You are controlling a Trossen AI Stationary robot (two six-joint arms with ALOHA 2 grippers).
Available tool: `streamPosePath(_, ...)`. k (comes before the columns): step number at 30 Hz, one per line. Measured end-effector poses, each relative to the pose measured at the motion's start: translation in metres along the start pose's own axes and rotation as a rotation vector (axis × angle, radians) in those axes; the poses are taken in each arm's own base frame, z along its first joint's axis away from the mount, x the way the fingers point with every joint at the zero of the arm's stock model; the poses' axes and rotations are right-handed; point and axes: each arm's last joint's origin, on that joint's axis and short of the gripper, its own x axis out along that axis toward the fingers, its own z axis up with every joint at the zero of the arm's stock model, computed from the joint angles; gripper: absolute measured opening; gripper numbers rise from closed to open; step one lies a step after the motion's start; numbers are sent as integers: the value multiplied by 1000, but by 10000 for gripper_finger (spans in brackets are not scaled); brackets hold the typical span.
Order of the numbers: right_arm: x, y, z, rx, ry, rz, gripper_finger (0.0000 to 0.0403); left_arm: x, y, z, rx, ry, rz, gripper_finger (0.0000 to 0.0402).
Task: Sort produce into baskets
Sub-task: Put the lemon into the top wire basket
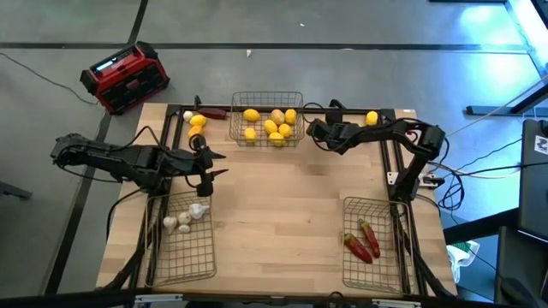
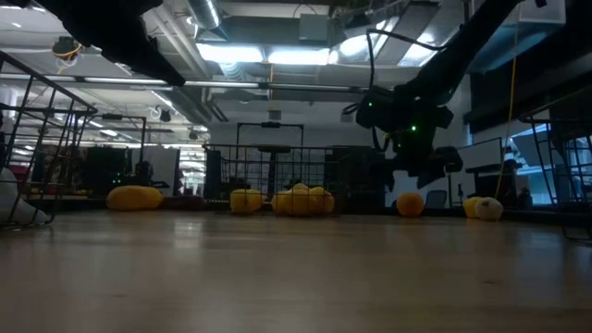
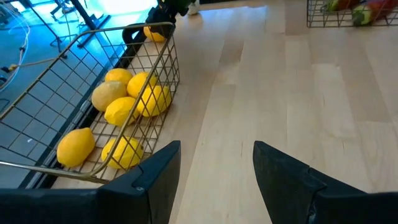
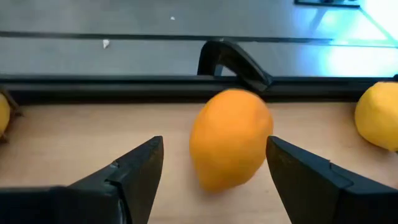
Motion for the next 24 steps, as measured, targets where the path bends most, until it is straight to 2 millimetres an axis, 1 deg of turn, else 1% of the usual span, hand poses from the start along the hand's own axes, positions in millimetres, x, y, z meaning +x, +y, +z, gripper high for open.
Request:
streamPosePath(6, 13, -7, 8, 29, 6, -41, 280, 0, 0, 0, 19, -5, 0, 198)
streamPosePath(9, 21, -10, 8, 36, 30, -52, 280, 4, -2, -4, 17, -12, 0, 198)
streamPosePath(13, 31, -10, -1, 16, 79, -58, 280, 7, -3, -9, 20, -5, 0, 198)
streamPosePath(17, 38, -7, -10, -10, 88, -79, 280, 7, -3, -7, 31, -24, 1, 198)
streamPosePath(24, 39, -6, -18, -52, 149, -48, 280, 7, -3, -6, 36, -29, 1, 198)
